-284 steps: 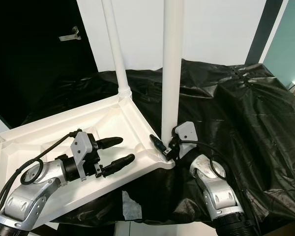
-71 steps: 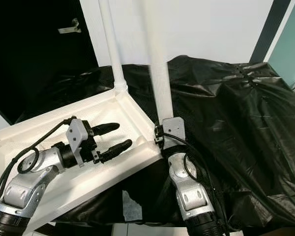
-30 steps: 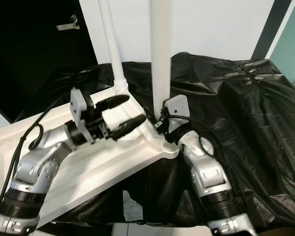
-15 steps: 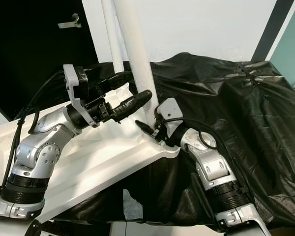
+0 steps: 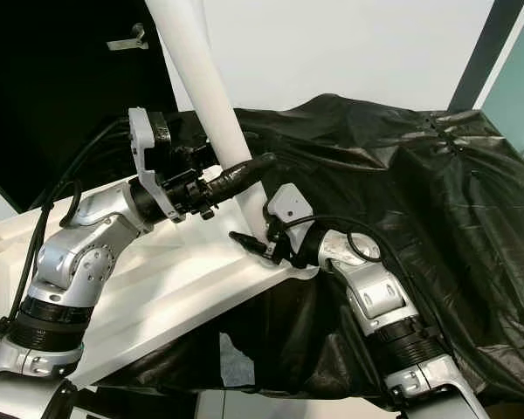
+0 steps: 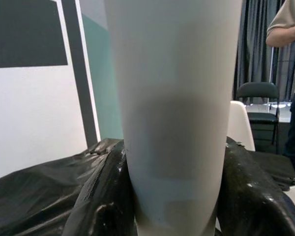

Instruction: Building children table

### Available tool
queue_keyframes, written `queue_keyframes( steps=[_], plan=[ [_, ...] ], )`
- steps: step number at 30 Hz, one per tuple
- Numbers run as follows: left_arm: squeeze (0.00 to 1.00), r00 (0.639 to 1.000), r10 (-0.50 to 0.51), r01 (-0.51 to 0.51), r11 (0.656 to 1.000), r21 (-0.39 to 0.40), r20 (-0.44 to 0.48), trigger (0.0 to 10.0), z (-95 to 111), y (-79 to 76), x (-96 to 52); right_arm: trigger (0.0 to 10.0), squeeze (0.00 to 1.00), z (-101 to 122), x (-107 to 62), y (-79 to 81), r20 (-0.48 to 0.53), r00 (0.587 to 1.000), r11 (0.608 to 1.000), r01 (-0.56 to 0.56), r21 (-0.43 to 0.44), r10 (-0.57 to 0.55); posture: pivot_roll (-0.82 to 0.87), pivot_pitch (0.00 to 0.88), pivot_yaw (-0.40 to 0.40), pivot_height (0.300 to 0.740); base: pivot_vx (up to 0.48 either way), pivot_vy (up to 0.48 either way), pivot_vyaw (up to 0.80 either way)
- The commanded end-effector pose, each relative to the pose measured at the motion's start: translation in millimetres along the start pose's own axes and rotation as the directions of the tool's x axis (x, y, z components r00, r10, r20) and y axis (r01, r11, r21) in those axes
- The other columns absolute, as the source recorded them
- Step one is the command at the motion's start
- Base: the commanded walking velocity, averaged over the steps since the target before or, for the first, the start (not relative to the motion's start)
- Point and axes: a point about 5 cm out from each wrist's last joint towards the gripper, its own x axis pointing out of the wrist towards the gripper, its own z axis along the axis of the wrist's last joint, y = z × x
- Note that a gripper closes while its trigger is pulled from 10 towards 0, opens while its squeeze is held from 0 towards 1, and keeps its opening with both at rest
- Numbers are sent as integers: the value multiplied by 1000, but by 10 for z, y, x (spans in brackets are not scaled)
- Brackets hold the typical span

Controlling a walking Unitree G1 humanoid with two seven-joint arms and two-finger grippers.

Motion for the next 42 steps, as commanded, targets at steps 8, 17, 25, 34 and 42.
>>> queue_keyframes(
  steps=[8, 17, 25, 34, 42],
  plan=[
    [0, 994, -95, 99, 992, 81, -53, 2431, 21, -54, 72, 10000, 1000, 49, 24, -36, 32, 999, 1000, 10, 0, -10, -25, 0, 18, 740, 0, 0, 0],
    [0, 997, 7, -2, 998, 61, -79, 10000, 21, -30, 183, 10000, 0, 102, 66, -87, 80, 982, 985, 173, -5, -172, -27, 0, 23, 740, 0, 0, 0],
    [0, 985, 162, -160, 986, 38, -64, 10000, 87, 85, 286, 10000, 0, 97, 180, 10, 99, 937, 942, 334, 14, -334, -26, 0, 30, 740, 0, 0, 0],
    [0, 941, 331, -327, 943, 54, -74, 10000, 148, 189, 419, 10000, 0, 103, 241, -12, 100, 854, 859, 511, 34, -511, -30, 0, 39, 740, 0, 0, 0],
    [0, 911, 409, -408, 912, 35, -53, 10000, 199, 188, 564, 10000, 0, 62, 231, -121, 57, 706, 708, 704, 52, -706, -25, 0, 35, 740, 0, 0, 0]
  ],
)
